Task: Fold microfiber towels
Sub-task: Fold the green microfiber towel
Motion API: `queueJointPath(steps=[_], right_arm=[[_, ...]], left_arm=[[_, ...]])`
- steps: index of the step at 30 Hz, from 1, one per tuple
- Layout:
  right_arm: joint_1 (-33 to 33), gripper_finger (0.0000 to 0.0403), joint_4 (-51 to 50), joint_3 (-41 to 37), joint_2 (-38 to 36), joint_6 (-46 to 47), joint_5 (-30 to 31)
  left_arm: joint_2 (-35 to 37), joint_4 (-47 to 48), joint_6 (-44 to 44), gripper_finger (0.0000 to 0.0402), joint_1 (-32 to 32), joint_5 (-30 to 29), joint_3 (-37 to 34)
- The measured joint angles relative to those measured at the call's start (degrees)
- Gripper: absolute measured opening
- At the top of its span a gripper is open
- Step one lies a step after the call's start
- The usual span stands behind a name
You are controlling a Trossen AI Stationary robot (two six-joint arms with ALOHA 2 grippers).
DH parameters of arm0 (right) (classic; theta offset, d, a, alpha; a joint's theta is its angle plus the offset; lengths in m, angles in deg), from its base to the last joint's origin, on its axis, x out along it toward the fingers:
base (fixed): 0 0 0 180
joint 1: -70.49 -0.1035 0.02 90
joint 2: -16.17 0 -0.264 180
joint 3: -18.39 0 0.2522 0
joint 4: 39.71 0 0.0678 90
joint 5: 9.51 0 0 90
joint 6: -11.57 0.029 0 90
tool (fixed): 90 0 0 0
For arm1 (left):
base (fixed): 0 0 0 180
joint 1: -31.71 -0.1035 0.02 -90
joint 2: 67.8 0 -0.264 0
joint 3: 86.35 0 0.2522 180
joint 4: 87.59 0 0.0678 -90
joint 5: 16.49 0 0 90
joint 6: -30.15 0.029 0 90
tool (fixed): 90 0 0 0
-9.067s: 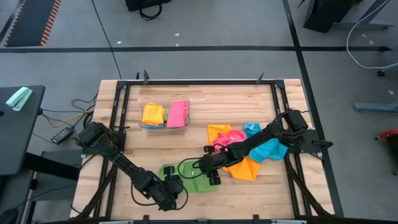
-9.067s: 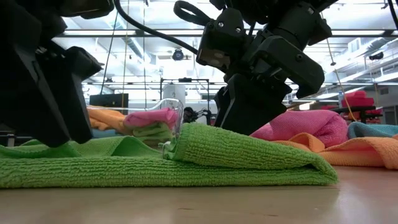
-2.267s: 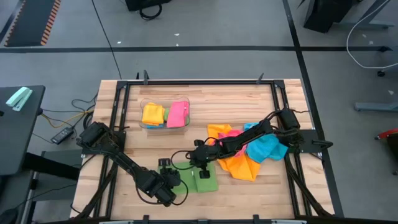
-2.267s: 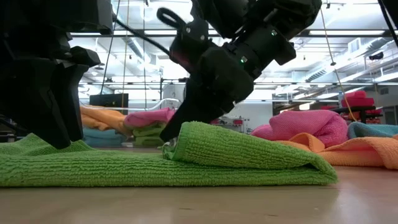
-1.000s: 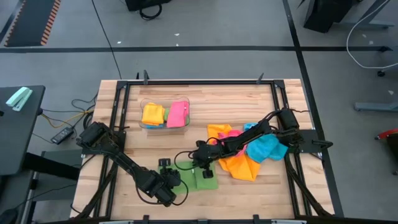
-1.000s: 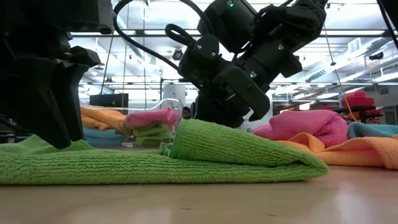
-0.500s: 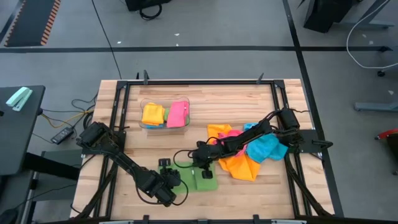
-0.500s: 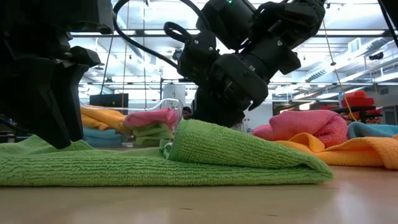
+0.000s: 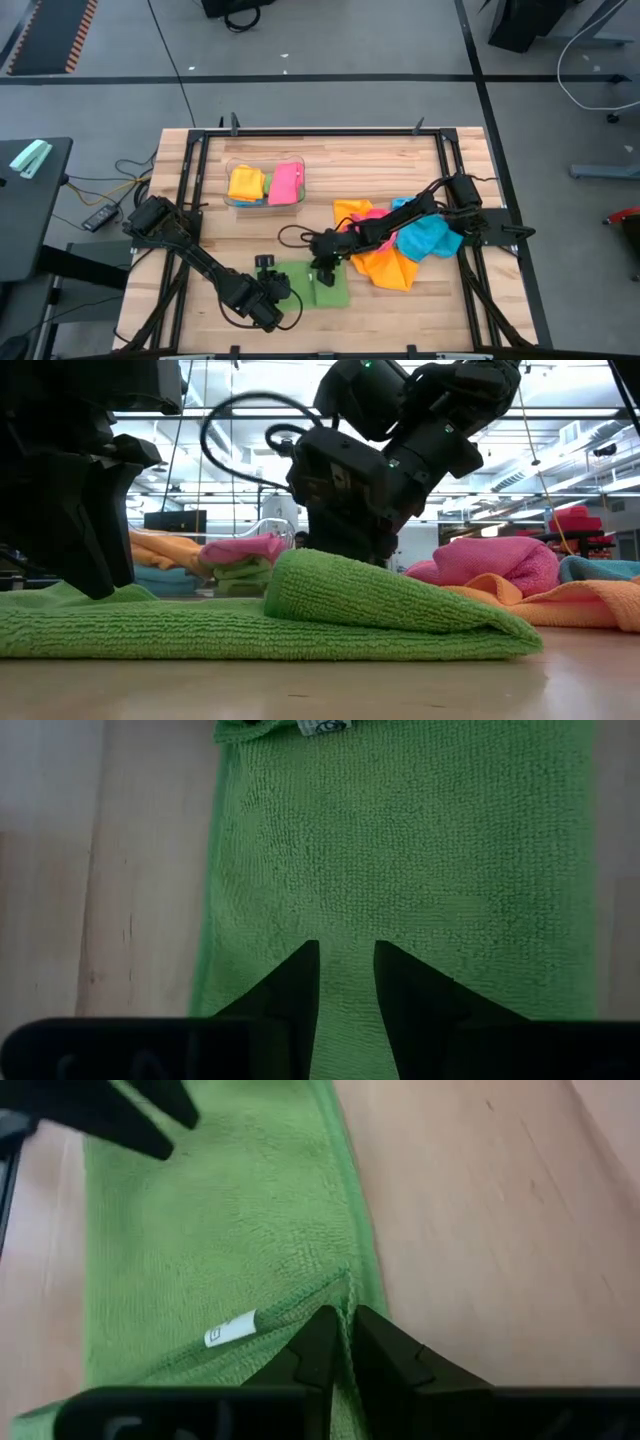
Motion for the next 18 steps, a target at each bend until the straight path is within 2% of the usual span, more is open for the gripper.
queueJointPath(steps=[6, 11, 18], right_arm=[[0.24, 0.0047, -0.84, 0.04, -0.09, 7.01, -0.03], [0.24, 0.0054, -0.86, 0.04, -0.09, 7.8, 0.0], [0.18, 0.0126, -0.88, 0.07, -0.2, 6.93, -0.51]], left_arm=[[0.0, -0.01, -0.05, 0.0107, 0.43, 0.01, 0.0], [0.0, -0.1, 0.26, 0.0107, 0.45, 0.01, 0.0], [0.0, -2.57, 0.45, 0.0107, 0.31, -0.79, 0.0]])
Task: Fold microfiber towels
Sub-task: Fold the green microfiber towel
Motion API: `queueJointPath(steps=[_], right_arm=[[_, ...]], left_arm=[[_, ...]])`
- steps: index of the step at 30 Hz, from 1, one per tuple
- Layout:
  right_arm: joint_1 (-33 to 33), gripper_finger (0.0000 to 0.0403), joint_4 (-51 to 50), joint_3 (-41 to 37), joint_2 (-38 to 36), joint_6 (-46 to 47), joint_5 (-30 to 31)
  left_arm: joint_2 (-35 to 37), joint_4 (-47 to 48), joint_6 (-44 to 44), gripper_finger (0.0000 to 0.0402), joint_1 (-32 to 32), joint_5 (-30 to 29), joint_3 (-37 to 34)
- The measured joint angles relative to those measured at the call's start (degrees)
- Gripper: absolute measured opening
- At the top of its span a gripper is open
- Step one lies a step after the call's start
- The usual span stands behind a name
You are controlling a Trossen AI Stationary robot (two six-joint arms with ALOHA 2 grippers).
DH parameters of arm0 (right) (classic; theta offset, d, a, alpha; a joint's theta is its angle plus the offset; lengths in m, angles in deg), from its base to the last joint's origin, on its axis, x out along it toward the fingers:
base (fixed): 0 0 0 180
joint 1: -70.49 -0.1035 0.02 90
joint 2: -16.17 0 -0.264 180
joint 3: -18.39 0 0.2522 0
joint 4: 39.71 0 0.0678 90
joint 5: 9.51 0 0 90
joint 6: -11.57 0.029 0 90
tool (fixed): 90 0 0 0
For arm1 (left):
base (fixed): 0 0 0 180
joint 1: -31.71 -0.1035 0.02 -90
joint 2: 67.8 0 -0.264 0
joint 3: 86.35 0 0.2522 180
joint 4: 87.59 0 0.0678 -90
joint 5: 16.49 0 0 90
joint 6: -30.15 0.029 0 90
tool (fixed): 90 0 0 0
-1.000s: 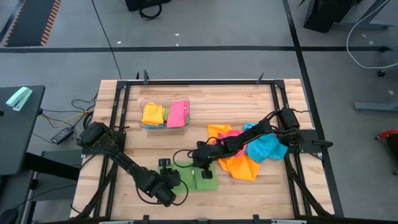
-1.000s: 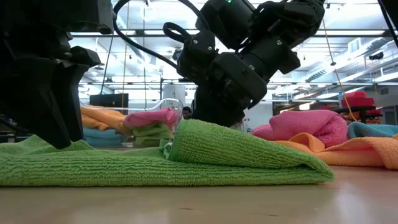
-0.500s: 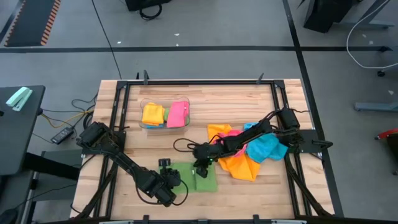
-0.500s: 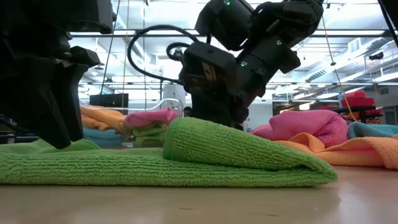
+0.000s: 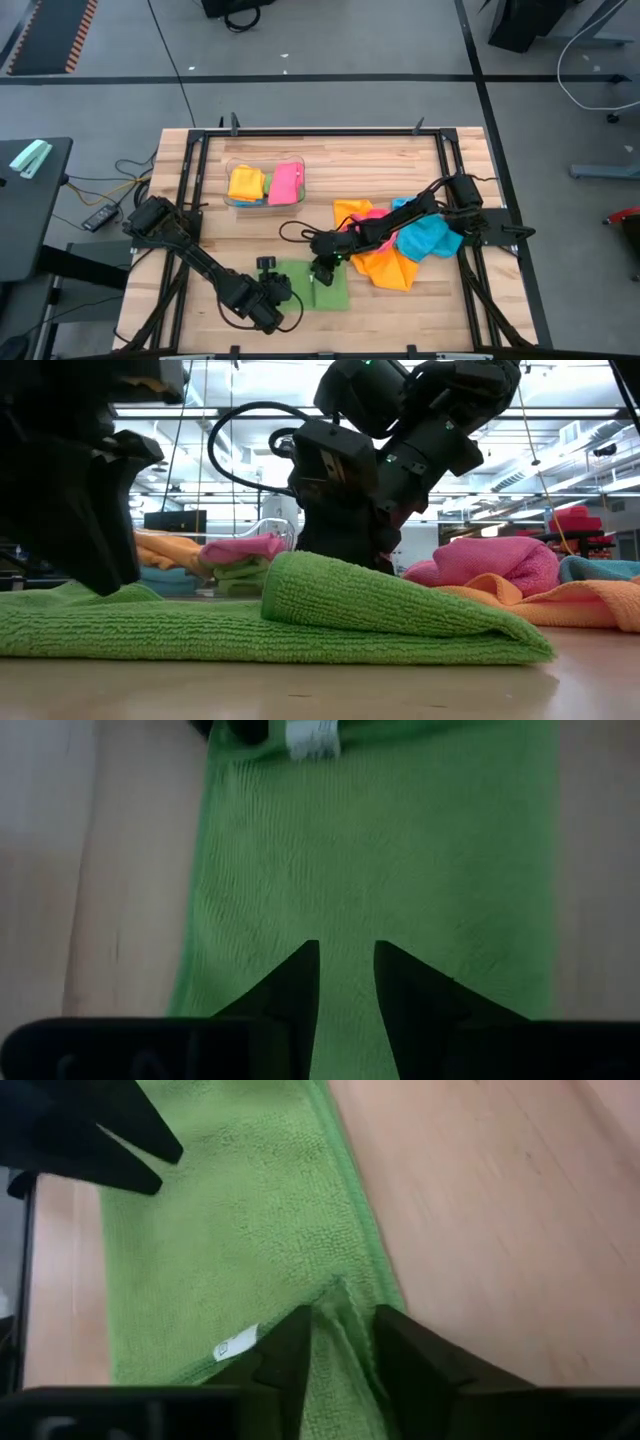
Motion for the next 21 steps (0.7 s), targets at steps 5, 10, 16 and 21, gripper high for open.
queueJointPath(steps=[5, 10, 16, 21], right_arm=[[0.46, 0.0175, -3.27, -0.04, -1.78, -0.82, -1.81], [0.7, 0.0197, -6.6, -0.07, -4.06, -2.56, -1.19], [0.59, 0.02, -10.29, -0.14, -7.04, -6.18, -1.08], [-1.56, 0.02, -10.35, -0.14, -10.09, -13.99, -0.05]], left_arm=[[0.0, -2.66, 0.18, 0.0107, -0.01, -0.53, 0.0], [0.0, -3.41, 0.11, 0.0107, -0.07, -0.69, -0.02], [0.0, -4.44, 0.07, 0.0107, -0.31, -1.12, -0.02], [0.0, -4.75, 0.07, 0.0107, -0.33, -1.39, -0.02]])
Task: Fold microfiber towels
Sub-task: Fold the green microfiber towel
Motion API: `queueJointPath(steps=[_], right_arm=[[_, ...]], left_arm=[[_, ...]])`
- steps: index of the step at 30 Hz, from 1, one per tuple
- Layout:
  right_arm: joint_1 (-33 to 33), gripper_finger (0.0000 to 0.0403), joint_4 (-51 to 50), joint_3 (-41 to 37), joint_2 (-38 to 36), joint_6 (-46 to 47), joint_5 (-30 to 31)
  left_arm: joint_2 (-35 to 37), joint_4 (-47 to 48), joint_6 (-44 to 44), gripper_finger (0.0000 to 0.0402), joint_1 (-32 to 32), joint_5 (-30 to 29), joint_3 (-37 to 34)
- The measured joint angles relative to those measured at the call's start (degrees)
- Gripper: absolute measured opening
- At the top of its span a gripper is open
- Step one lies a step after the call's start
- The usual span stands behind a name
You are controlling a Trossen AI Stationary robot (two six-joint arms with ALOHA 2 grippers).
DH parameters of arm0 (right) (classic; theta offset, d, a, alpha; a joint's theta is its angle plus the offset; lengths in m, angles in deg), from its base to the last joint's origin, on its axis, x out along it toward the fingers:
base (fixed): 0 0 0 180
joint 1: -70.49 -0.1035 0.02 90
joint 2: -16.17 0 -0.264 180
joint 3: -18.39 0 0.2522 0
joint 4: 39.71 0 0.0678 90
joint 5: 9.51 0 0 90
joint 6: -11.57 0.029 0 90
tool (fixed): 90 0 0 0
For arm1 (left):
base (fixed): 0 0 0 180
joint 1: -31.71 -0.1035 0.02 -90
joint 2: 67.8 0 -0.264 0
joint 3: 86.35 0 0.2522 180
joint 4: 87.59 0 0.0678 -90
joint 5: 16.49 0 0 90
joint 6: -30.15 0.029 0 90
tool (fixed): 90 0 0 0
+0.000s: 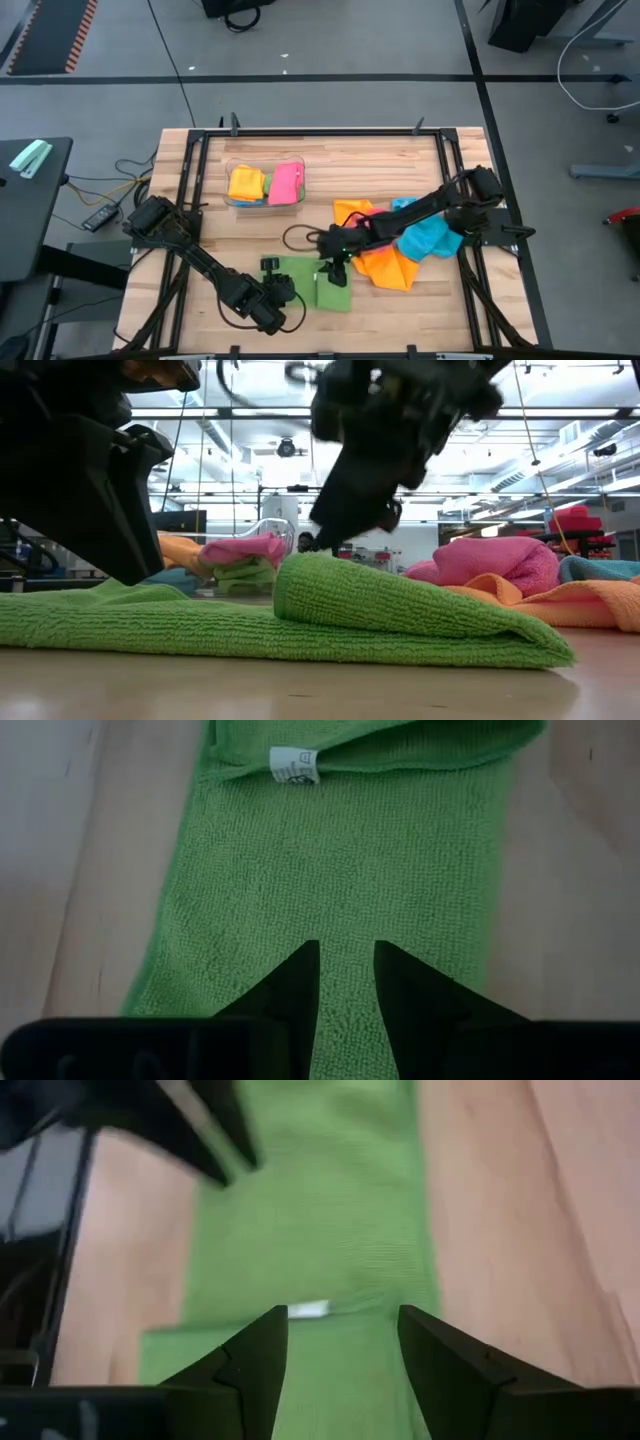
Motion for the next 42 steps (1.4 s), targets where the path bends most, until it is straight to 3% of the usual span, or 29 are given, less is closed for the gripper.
queueJointPath(steps=[8, 19, 22, 29, 42], right_arm=[[-5.19, 0.02, -0.35, 0.02, -1.01, -8.19, 7.18], [-7.18, 0.02, -2.15, 0.02, -0.97, -8.31, 8.32], [-7.65, 0.02, -2.11, 0.02, -0.97, -8.29, 8.64], [-10.58, 0.02, -1.35, -0.16, -0.95, -7.57, 13.02], [-19.19, 0.02, 12.63, -8.19, 0.97, -3.04, 25.39]], left_arm=[[0.0, -0.06, -0.02, 0.0107, 0.0, 0.0, 0.0], [0.0, -0.39, -0.02, 0.0107, 0.02, -0.05, 0.0], [0.0, -1.25, 0.77, 0.0107, 0.0, -2.81, 0.0], [0.0, -10.6, 8.07, 0.0107, -0.59, -12.07, 0.0], [-0.08, -22.98, 17.77, 0.0107, -6.05, -12.1, 0.0]])
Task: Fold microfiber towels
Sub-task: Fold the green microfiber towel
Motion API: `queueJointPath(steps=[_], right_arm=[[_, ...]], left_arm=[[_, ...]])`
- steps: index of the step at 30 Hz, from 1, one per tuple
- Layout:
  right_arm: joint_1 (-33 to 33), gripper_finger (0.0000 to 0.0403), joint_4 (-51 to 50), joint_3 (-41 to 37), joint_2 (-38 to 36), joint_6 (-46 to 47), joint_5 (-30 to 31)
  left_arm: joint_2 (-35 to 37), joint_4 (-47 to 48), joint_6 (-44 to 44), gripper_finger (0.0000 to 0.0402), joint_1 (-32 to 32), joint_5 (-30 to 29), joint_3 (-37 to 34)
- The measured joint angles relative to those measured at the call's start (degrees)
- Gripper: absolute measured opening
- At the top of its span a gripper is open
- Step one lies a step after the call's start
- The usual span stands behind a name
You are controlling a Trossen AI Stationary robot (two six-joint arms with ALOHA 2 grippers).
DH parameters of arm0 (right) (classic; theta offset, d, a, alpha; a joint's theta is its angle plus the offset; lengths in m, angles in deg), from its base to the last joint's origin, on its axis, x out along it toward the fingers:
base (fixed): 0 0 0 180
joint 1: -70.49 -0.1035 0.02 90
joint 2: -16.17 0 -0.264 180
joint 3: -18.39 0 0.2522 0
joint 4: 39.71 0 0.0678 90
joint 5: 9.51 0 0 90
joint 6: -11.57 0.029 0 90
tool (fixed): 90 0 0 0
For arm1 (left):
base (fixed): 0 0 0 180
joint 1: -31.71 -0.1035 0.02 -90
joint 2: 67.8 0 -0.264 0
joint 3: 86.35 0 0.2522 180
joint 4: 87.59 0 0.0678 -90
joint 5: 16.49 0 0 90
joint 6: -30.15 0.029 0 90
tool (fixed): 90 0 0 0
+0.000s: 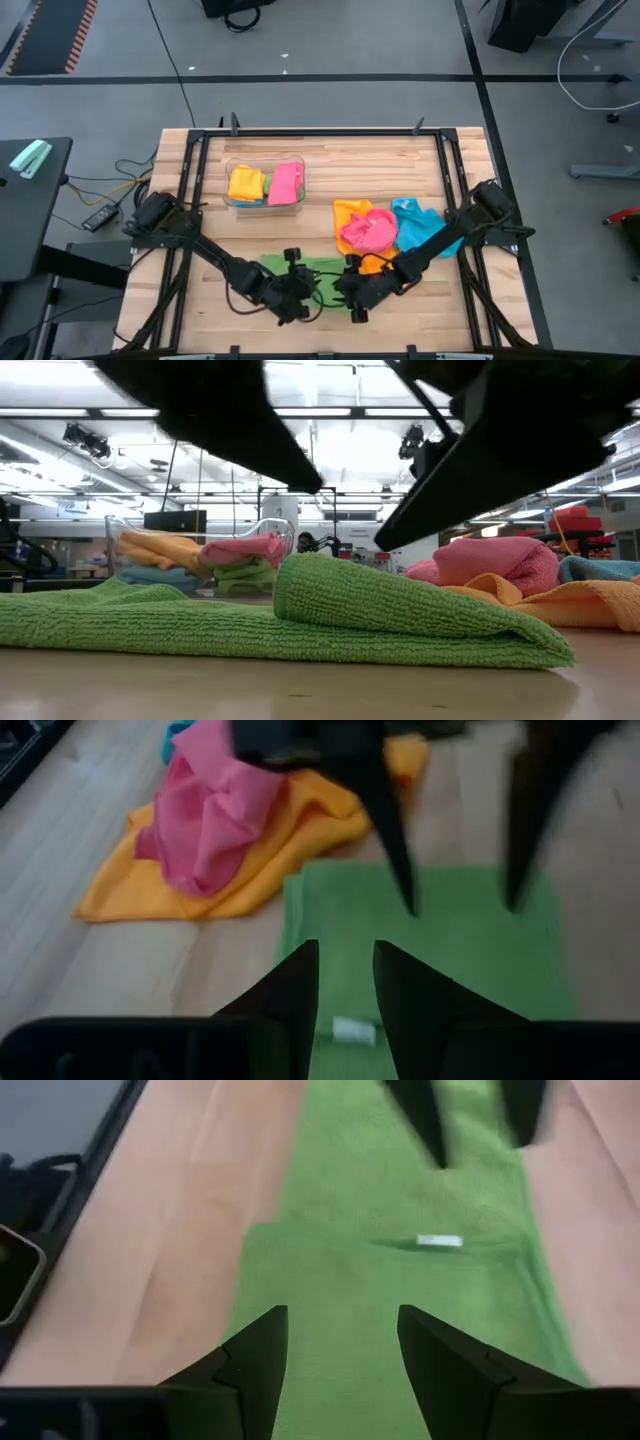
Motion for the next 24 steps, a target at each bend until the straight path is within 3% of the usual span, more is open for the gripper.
queueJointPath(steps=[6, 12, 15, 24], right_arm=[[-2.95, 0.0194, 0.17, 0.06, 0.9, 2.99, 4.49], [-5.55, 0.0187, -6.96, 0.21, 0.88, 2.57, 5.43], [-6.5, 0.0184, -8.68, 0.18, 0.88, -1.23, 6.81], [-7.0, 0.0195, -11.62, 0.2, 0.88, -18.81, 7.75]], left_arm=[[-3.21, -5.05, 0.7, 0.0107, -3.93, 5.61, -0.04], [-7.35, -8.18, 1.08, 0.0107, -5.85, 12.91, 0.0], [-7.88, -7.39, 1.09, 0.0107, -5.83, 16.18, -0.03], [-8.14, -5.08, 2.37, 0.0107, -5.41, 16.48, 0.0]])
